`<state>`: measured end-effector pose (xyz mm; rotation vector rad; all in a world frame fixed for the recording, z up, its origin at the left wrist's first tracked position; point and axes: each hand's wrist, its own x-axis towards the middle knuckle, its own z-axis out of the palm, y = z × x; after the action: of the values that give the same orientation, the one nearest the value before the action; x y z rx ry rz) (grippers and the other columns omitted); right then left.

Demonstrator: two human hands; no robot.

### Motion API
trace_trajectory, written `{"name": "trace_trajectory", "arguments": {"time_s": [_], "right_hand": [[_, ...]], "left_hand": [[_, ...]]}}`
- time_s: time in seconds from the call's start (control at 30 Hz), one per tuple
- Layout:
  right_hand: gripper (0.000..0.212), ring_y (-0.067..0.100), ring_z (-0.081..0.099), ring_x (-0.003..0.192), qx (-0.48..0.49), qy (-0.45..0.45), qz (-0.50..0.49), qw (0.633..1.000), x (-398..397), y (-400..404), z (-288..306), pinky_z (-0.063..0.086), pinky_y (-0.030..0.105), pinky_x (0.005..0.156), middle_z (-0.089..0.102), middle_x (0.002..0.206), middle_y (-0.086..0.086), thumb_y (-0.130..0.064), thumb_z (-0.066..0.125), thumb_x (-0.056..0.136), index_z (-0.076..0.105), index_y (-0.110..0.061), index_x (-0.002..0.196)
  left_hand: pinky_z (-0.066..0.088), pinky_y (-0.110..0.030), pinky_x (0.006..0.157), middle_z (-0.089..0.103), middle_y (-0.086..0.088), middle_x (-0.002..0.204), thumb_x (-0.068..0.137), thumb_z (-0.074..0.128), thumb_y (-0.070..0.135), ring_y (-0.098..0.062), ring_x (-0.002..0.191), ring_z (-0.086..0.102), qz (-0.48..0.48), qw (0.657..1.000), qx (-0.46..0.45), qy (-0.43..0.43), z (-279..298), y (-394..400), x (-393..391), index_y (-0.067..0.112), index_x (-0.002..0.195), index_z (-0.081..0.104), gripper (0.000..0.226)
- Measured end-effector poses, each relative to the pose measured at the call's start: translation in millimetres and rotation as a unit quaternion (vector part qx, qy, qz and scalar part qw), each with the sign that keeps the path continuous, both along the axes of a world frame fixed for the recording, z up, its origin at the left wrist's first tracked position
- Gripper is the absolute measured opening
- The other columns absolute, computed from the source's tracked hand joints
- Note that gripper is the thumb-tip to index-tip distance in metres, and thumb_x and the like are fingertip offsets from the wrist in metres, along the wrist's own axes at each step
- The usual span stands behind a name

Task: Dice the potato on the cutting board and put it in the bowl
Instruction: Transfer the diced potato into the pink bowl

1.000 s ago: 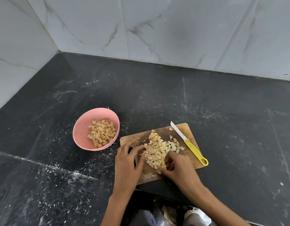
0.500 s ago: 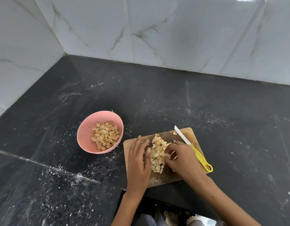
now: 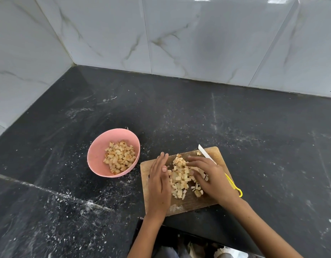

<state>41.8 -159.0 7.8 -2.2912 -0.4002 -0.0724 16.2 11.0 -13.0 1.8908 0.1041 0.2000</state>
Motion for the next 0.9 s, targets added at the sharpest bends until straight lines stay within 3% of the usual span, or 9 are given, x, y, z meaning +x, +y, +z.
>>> {"name": "trace_trajectory", "arguments": {"time_s": [0.07,0.13,0.23,0.33,0.43,0.63,0.77,0.9], "right_hand": [[0.049,0.005,0.028,0.138,-0.072,-0.008,0.067,0.995,-1,5,-3,0.024,0.025,0.115,0.037,0.148,-0.009,-0.052,0.057,0.088,0.054,-0.025,0.129],[0.079,0.014,0.007,0.146,-0.168,-0.015,0.117,0.979,2,13,-7,0.010,0.033,0.118,0.013,0.159,-0.006,-0.076,0.047,0.079,0.035,-0.030,0.143],[0.097,0.023,0.007,0.147,-0.247,-0.044,0.146,0.957,6,25,-17,0.008,0.044,0.117,0.009,0.160,0.001,-0.087,0.038,0.072,0.026,-0.029,0.148],[0.086,0.028,0.027,0.139,-0.259,-0.068,0.141,0.953,5,27,-23,0.027,0.048,0.112,0.031,0.151,0.006,-0.082,0.038,0.078,0.039,-0.026,0.142],[0.068,0.028,0.040,0.126,-0.250,-0.109,0.127,0.954,6,31,-25,0.041,0.044,0.099,0.045,0.138,0.008,-0.071,0.041,0.084,0.051,-0.023,0.131],[0.039,0.025,0.050,0.103,-0.266,-0.158,0.113,0.944,11,37,-26,0.045,0.038,0.076,0.054,0.119,0.004,-0.054,0.048,0.087,0.056,-0.022,0.107],[0.020,0.023,0.049,0.084,-0.256,-0.187,0.097,0.943,12,41,-26,0.041,0.036,0.061,0.053,0.098,0.003,-0.041,0.047,0.089,0.045,-0.021,0.093],[0.017,0.022,0.050,0.086,-0.244,-0.177,0.075,0.951,12,41,-27,0.044,0.035,0.060,0.056,0.107,0.002,-0.038,0.045,0.090,0.048,-0.021,0.095]], "left_hand": [[0.029,-0.039,0.116,0.043,0.017,0.146,0.095,0.018,0.066,-0.002,0.139,0.033,0.003,1.000,-0.016,0.000,0,2,0,0.035,0.135,0.047,0.059],[0.030,-0.040,0.116,0.043,0.017,0.146,0.094,0.018,0.069,-0.003,0.138,0.034,-0.006,1.000,-0.026,0.002,0,3,0,0.038,0.134,0.046,0.059],[0.031,-0.035,0.115,0.045,0.016,0.145,0.091,0.018,0.072,-0.002,0.137,0.035,-0.014,0.999,-0.049,0.009,0,3,1,0.038,0.133,0.046,0.061],[0.029,-0.025,0.114,0.046,0.016,0.144,0.088,0.019,0.077,0.001,0.136,0.036,-0.024,0.996,-0.082,0.021,2,3,0,0.037,0.133,0.046,0.066],[0.027,-0.017,0.112,0.046,0.012,0.145,0.088,0.020,0.078,0.001,0.136,0.036,-0.036,0.994,-0.097,0.021,3,3,1,0.036,0.133,0.045,0.067],[0.028,-0.012,0.107,0.050,0.012,0.141,0.087,0.019,0.079,0.001,0.134,0.040,-0.032,0.991,-0.128,0.016,2,-4,1,0.026,0.135,0.050,0.078],[0.032,-0.014,0.107,0.055,0.007,0.138,0.086,0.021,0.080,-0.003,0.132,0.044,-0.002,0.986,-0.166,0.012,0,-5,3,0.016,0.134,0.055,0.087],[0.033,-0.024,0.111,0.057,0.005,0.136,0.086,0.023,0.079,-0.006,0.131,0.046,0.014,0.981,-0.195,0.018,-2,-8,4,0.014,0.133,0.056,0.087]]}}
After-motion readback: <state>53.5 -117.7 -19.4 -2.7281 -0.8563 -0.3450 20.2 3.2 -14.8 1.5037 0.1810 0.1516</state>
